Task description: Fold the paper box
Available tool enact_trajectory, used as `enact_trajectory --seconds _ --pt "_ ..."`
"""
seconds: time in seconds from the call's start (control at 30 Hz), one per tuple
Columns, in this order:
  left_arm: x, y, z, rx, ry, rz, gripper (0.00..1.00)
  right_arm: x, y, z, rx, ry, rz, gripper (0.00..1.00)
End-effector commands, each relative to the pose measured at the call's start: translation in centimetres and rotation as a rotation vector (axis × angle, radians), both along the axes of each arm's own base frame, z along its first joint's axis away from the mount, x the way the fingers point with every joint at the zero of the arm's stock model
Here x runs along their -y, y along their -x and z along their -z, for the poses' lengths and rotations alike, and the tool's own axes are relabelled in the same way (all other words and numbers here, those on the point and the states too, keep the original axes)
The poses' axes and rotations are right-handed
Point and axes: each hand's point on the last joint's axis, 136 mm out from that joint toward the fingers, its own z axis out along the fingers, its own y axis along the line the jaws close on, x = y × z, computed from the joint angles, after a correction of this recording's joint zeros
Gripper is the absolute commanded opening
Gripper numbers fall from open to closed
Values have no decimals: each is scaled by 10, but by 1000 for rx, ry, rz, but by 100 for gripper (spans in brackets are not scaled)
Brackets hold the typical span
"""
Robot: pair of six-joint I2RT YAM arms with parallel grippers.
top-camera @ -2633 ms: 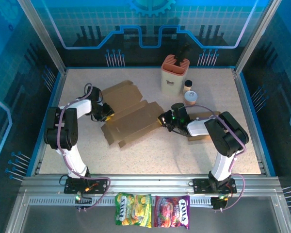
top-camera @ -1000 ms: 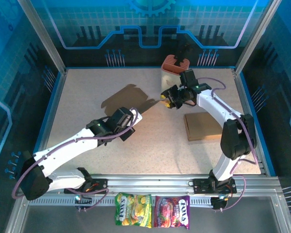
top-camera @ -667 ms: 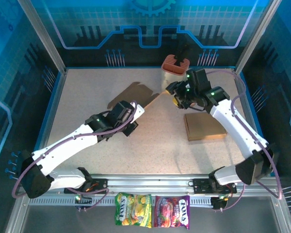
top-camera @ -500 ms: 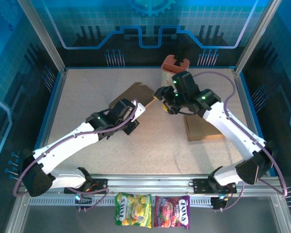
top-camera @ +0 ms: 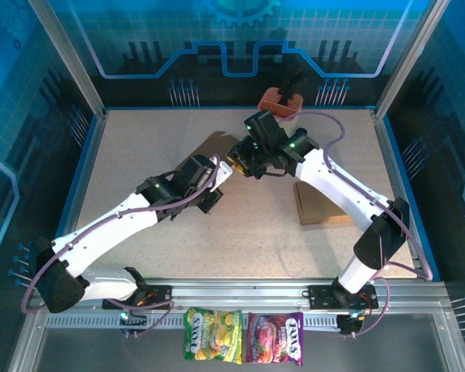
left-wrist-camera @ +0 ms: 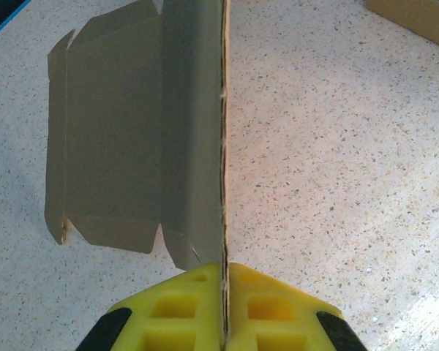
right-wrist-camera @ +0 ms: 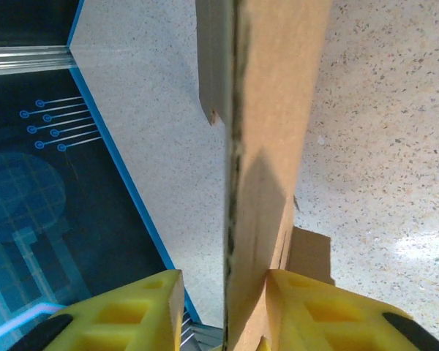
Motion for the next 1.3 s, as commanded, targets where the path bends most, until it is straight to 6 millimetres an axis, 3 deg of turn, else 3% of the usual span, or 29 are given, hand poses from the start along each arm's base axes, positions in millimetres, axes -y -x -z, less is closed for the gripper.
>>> enact_trajectory --seconds 0.0,0.7,0.8,0.83,1.0,1.17,1.27 --pt "2 -1 -15 20 26 -20 0 -3 5 2 -29 5 -4 29" --pt "-2 -9 -22 51 4 -48 0 2 7 13 -84 39 -8 12" --pt "-2 -10 -26 60 13 -57 0 2 7 14 -88 33 -5 1" --pt "-3 -11 -29 66 23 -66 7 2 6 12 -85 29 -4 0" --pt "-4 -9 -70 143 166 -107 45 4 0 -9 -28 -9 26 0" --pt "-15 -5 -138 280 398 -153 55 9 5 -43 18 -45 38 0" --pt "-38 -14 -161 282 525 -253 55 17 20 -63 38 -72 42 0"
